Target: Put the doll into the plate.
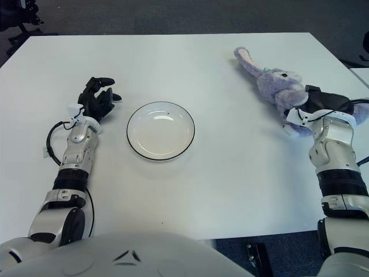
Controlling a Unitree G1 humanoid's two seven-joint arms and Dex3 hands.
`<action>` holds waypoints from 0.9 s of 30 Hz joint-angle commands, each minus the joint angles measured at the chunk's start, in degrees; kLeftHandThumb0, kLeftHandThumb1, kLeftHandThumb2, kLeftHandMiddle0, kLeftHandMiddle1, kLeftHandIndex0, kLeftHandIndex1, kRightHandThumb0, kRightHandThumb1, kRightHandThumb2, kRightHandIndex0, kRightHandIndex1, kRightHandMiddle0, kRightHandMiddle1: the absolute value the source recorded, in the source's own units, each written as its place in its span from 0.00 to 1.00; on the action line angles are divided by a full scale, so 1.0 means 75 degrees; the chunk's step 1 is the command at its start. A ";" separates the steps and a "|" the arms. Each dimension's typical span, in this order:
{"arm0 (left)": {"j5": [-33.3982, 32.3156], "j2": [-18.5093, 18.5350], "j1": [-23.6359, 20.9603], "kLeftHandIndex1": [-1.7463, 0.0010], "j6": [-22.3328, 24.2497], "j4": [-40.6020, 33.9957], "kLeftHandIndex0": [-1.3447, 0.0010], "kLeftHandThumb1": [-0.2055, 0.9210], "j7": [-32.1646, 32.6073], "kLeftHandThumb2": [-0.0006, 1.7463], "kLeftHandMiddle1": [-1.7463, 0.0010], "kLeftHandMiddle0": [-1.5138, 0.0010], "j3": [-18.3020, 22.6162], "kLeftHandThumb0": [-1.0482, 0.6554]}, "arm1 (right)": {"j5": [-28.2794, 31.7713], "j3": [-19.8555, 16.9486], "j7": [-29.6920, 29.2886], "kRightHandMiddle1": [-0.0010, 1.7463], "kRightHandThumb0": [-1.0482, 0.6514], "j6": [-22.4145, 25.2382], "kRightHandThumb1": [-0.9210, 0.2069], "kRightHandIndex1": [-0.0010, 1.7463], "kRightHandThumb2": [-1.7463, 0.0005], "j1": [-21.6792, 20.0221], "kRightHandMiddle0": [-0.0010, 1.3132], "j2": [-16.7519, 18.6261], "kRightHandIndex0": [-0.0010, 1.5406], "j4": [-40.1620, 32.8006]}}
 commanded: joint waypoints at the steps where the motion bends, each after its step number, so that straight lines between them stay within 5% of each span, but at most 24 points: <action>1: -0.0010 -0.0049 0.0220 0.22 0.0210 0.0152 0.71 0.81 0.0056 0.36 0.13 0.62 0.0001 0.61 | 0.0295 0.0109 -0.0333 0.08 0.12 -0.0034 0.00 0.03 0.63 0.0174 0.42 0.0302 0.41 0.0261; 11: -0.0008 -0.0067 0.0238 0.22 0.0215 0.0118 0.70 0.81 0.0069 0.36 0.13 0.62 -0.0009 0.61 | 0.0859 0.0030 -0.1396 0.12 0.18 -0.0531 0.00 0.02 0.67 0.0194 0.47 0.0364 0.44 0.0523; 13: -0.0008 -0.0069 0.0240 0.22 0.0212 0.0115 0.70 0.81 0.0068 0.36 0.13 0.62 -0.0009 0.61 | 0.0945 0.0045 -0.1529 0.27 0.24 -0.0614 0.00 0.06 0.73 0.0191 0.43 0.0351 0.49 0.0573; 15: -0.0006 -0.0076 0.0247 0.22 0.0203 0.0111 0.70 0.81 0.0069 0.36 0.13 0.62 -0.0012 0.61 | 0.1044 0.0029 -0.1747 0.32 0.26 -0.0768 0.00 0.08 0.75 0.0203 0.41 0.0348 0.50 0.0628; 16: -0.0005 -0.0078 0.0248 0.22 0.0200 0.0110 0.70 0.81 0.0070 0.36 0.13 0.62 -0.0012 0.61 | 0.1092 0.0027 -0.1843 0.58 0.33 -0.0834 0.00 0.36 0.78 0.0208 0.37 0.0345 0.41 0.0652; 19: -0.0002 -0.0082 0.0249 0.22 0.0193 0.0110 0.70 0.81 0.0071 0.36 0.13 0.62 -0.0011 0.61 | 0.1240 0.0001 -0.2089 0.73 0.50 -0.1072 0.00 0.70 0.81 0.0242 0.32 0.0333 0.31 0.0702; 22: 0.0000 -0.0083 0.0247 0.22 0.0191 0.0109 0.70 0.81 0.0074 0.36 0.13 0.62 -0.0010 0.61 | 0.1341 0.0015 -0.2252 0.81 0.58 -0.1277 0.08 0.87 0.70 0.0283 0.29 0.0280 0.24 0.0717; 27: 0.0005 -0.0089 0.0244 0.22 0.0189 0.0100 0.70 0.81 0.0088 0.36 0.13 0.62 -0.0010 0.61 | 0.1874 -0.0336 -0.3013 0.94 0.61 -0.2553 0.36 0.98 0.41 0.0683 0.30 0.0258 0.28 0.0499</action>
